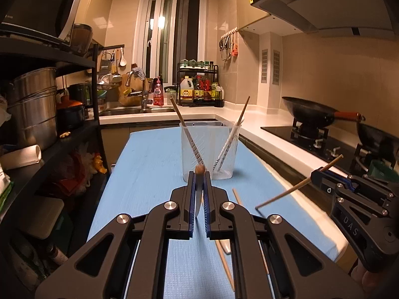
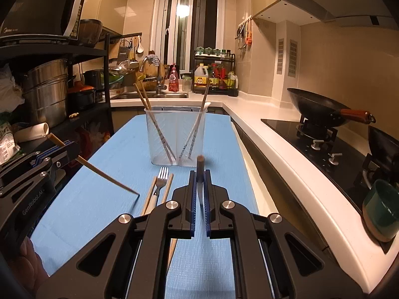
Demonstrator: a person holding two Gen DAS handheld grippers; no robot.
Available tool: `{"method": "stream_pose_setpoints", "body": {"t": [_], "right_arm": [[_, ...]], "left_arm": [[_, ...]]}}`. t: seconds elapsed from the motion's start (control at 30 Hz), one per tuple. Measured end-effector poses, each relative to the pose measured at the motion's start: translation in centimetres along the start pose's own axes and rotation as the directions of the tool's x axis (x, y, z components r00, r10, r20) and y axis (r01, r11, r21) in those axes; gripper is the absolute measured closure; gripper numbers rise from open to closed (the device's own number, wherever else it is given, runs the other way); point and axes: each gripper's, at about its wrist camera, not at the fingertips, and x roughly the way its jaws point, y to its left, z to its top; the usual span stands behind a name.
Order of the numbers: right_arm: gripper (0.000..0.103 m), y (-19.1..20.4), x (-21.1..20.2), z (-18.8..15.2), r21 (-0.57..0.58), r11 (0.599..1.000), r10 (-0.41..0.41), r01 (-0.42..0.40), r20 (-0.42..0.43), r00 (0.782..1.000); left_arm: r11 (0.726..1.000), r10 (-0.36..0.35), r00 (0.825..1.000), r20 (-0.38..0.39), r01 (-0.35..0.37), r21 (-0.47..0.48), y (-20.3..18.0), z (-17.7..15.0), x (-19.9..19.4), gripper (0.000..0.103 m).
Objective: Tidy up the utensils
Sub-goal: 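Lift both held chopsticks and carry them over the clear container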
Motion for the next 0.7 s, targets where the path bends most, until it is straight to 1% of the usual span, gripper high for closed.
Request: {"method": "stream_pose_setpoints", "body": {"t": [0.1, 0.27, 0.37, 0.57, 0.7], "right_arm": [[0.097, 0.0, 0.0, 1.5, -0.007, 1.000, 0.019, -0.019, -0.019, 1.000], [0.097, -0.4, 0.3, 4.4, 0.001, 0.998, 0.058, -0.058, -0.053, 0.997], [0.097, -0.9, 0.4, 6.4, 0.011, 0.998, 0.069, -0.069, -0.060, 0.996], [0.097, -1.7, 0.9, 9.4, 0.044, 0.995, 0.095, -0.092, -0.067, 0.993], [0.097, -1.8, 1.7, 11.5, 0.046, 0.993, 0.113, -0.110, -0.062, 0.992]], "left_arm": [[1.000, 0.001, 1.000, -0.004, -0.001, -0.010, 0.3, 1.5, 0.0, 0.097], [0.997, -0.033, 0.998, -0.056, 0.029, -0.076, 1.6, 3.9, 0.6, 0.097], [0.994, -0.055, 0.995, -0.086, 0.046, -0.101, 2.0, 4.9, 1.1, 0.097], [0.993, -0.070, 0.992, -0.102, 0.060, -0.097, 2.3, 6.9, 1.9, 0.097], [0.993, -0.082, 0.991, -0.109, 0.071, -0.094, 2.5, 8.3, 2.9, 0.097]]}}
